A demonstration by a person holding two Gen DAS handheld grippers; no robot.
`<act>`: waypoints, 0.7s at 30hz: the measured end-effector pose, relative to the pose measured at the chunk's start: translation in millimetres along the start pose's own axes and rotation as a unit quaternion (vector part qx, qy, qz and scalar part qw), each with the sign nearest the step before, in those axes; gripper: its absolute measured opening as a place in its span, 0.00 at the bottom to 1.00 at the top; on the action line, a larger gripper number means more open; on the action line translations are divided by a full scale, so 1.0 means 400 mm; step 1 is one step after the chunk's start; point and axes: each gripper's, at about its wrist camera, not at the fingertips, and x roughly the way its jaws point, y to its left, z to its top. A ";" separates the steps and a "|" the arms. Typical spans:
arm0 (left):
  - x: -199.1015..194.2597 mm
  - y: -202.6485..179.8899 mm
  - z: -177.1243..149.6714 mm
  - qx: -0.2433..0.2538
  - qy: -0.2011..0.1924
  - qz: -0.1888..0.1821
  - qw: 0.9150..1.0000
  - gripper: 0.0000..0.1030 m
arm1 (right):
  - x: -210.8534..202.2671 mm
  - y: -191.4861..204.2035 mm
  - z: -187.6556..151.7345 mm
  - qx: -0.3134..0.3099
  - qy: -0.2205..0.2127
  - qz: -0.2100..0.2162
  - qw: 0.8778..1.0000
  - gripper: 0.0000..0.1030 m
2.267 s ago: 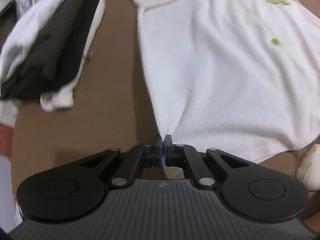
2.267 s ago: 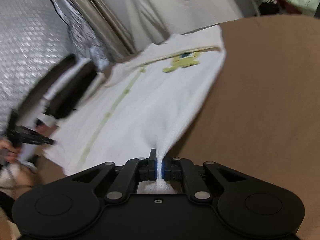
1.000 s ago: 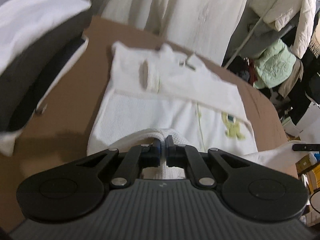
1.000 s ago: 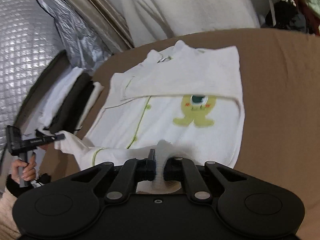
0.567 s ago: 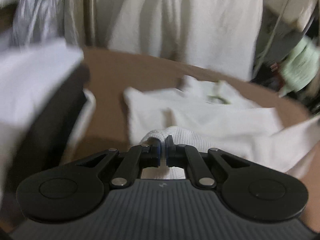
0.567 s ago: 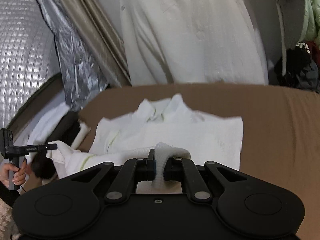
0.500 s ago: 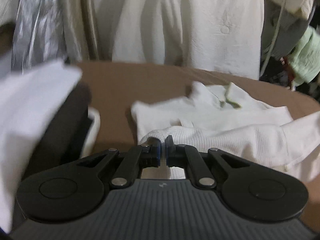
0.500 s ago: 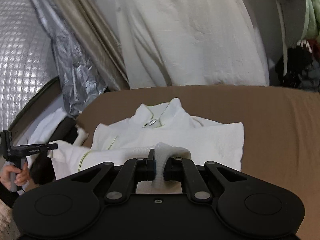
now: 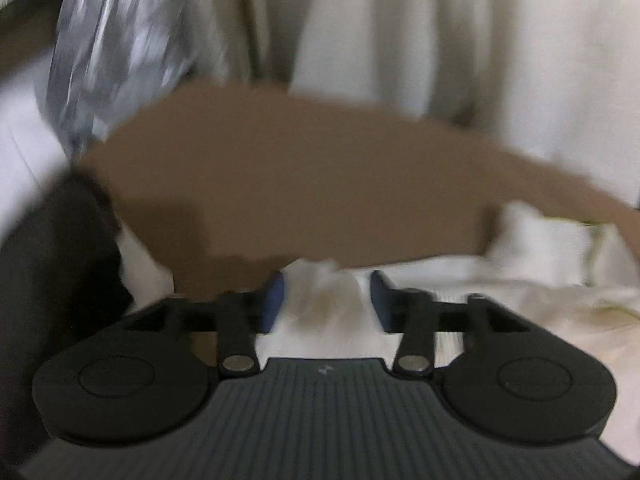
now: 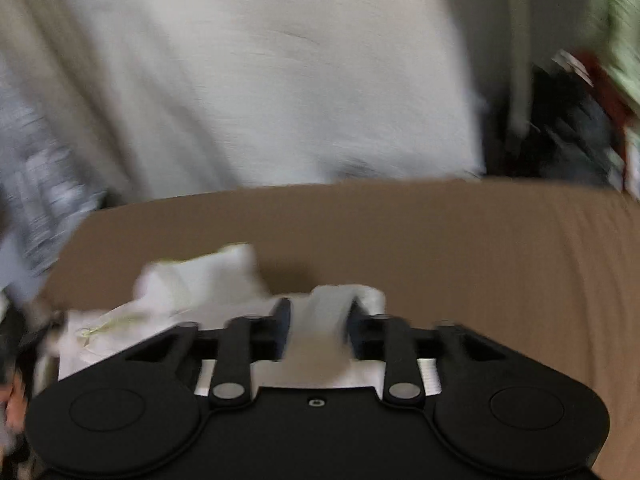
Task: Fold clothes
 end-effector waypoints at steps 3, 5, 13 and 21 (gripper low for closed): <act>-0.019 0.057 -0.023 -0.026 -0.018 -0.033 0.999 0.53 | 0.016 -0.050 -0.033 0.016 -0.006 0.022 1.000 0.38; -0.058 0.084 -0.047 -0.021 -0.036 -0.050 0.998 0.61 | 0.010 -0.079 -0.073 0.018 -0.010 0.040 0.999 0.38; -0.182 0.119 -0.249 0.025 -0.062 -0.051 0.996 0.80 | -0.059 -0.160 -0.285 0.007 -0.024 0.096 0.995 0.39; -0.143 0.001 -0.284 0.129 -0.045 -0.090 0.987 0.78 | -0.108 -0.131 -0.328 -0.086 -0.012 0.032 0.996 0.39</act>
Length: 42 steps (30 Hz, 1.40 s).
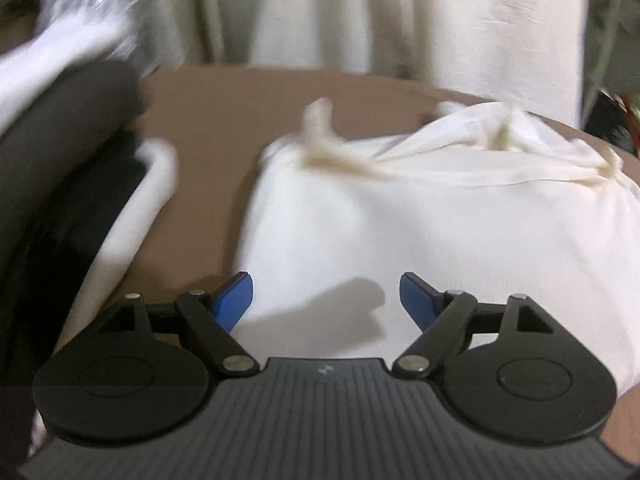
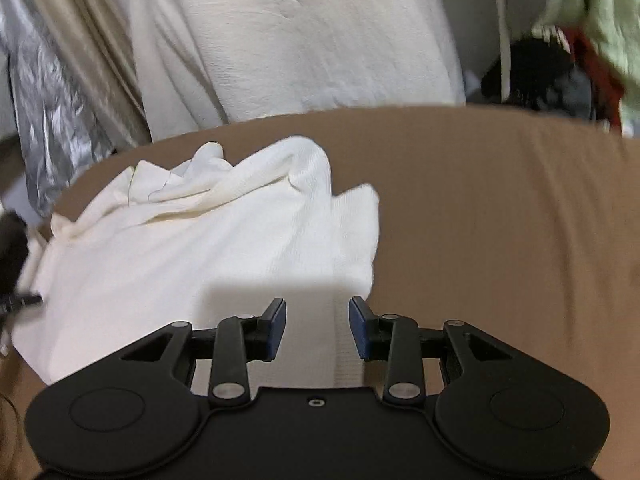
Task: Fold clothes
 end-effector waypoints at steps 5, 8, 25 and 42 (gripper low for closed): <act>0.139 -0.052 0.092 0.071 0.051 -0.029 0.996 0.78 | 0.052 0.056 0.076 -0.069 -0.001 -0.031 0.997 0.40; 0.209 -0.101 0.146 0.132 0.054 -0.004 0.990 0.76 | 0.094 0.090 0.121 -0.088 0.013 -0.023 0.996 0.45; 0.369 0.020 0.345 0.051 -0.003 0.096 0.994 0.31 | 0.337 0.023 0.212 -0.037 0.010 -0.019 0.999 0.74; 0.389 0.035 0.282 0.084 0.031 0.044 0.995 0.48 | 0.266 -0.004 0.229 0.077 -0.052 -0.036 0.995 0.05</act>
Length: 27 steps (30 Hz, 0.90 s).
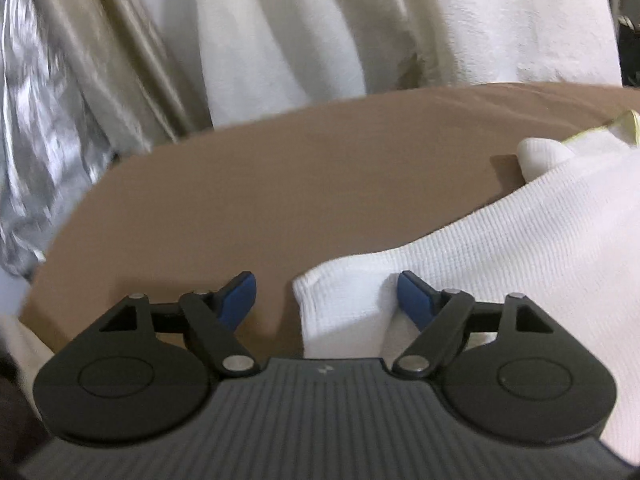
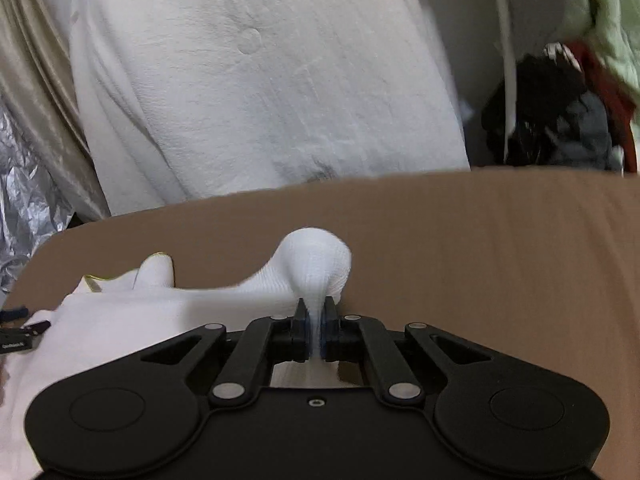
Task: Fold clothes
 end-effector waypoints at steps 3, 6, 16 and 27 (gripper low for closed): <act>-0.027 -0.001 0.017 -0.028 0.001 -0.014 1.000 0.07 | -0.017 0.000 -0.010 0.008 -0.027 0.006 1.000 0.04; -0.075 -0.020 0.034 -0.014 -0.047 0.009 0.999 0.07 | -0.079 0.023 0.004 -0.002 -0.080 0.010 0.997 0.04; -0.083 -0.039 -0.026 -0.001 -0.001 0.176 0.984 0.46 | -0.085 0.030 -0.033 -0.066 -0.082 -0.123 0.987 0.43; -0.361 0.012 -0.418 -0.102 0.024 0.034 0.994 0.90 | -0.340 -0.190 -0.368 0.101 -0.022 0.051 0.993 0.59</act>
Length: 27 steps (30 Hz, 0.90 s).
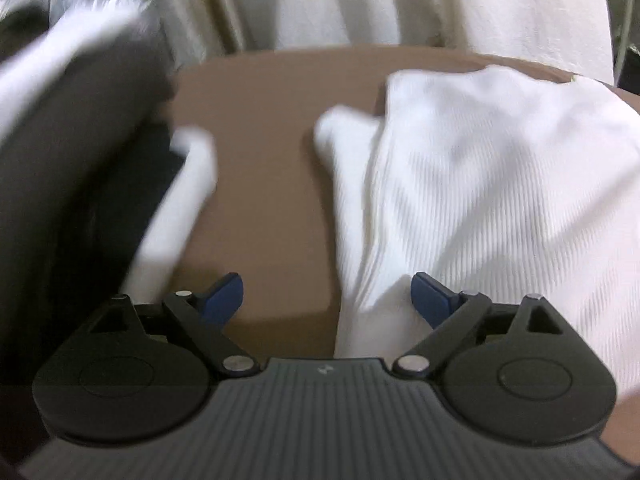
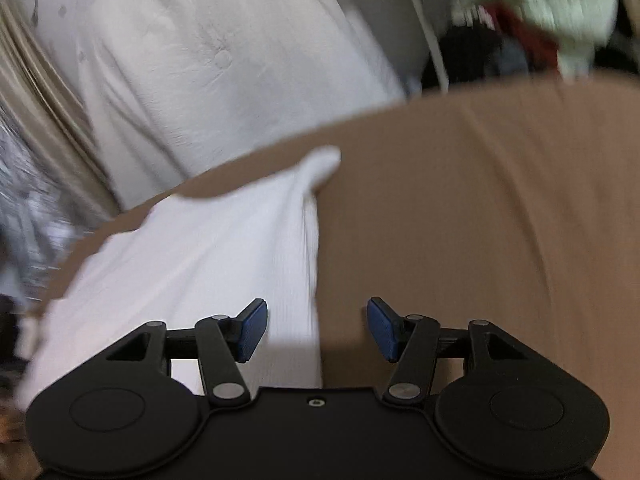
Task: Fold clothes
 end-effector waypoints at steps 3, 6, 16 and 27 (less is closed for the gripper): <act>-0.013 0.029 -0.016 -0.027 0.022 -0.027 0.999 0.90 | -0.060 -0.033 -0.076 0.025 -0.006 0.041 0.999 0.59; -0.037 0.059 -0.015 -0.079 0.008 -0.043 0.996 0.90 | -0.091 -0.025 -0.112 0.027 -0.021 0.061 0.998 0.59; -0.076 0.076 -0.042 -0.105 0.014 -0.135 0.985 0.12 | -0.148 0.100 -0.096 -0.073 -0.071 0.049 0.994 0.04; -0.106 0.053 -0.086 -0.060 0.028 -0.072 0.995 0.09 | -0.103 0.064 -0.189 -0.102 -0.019 -0.076 0.992 0.03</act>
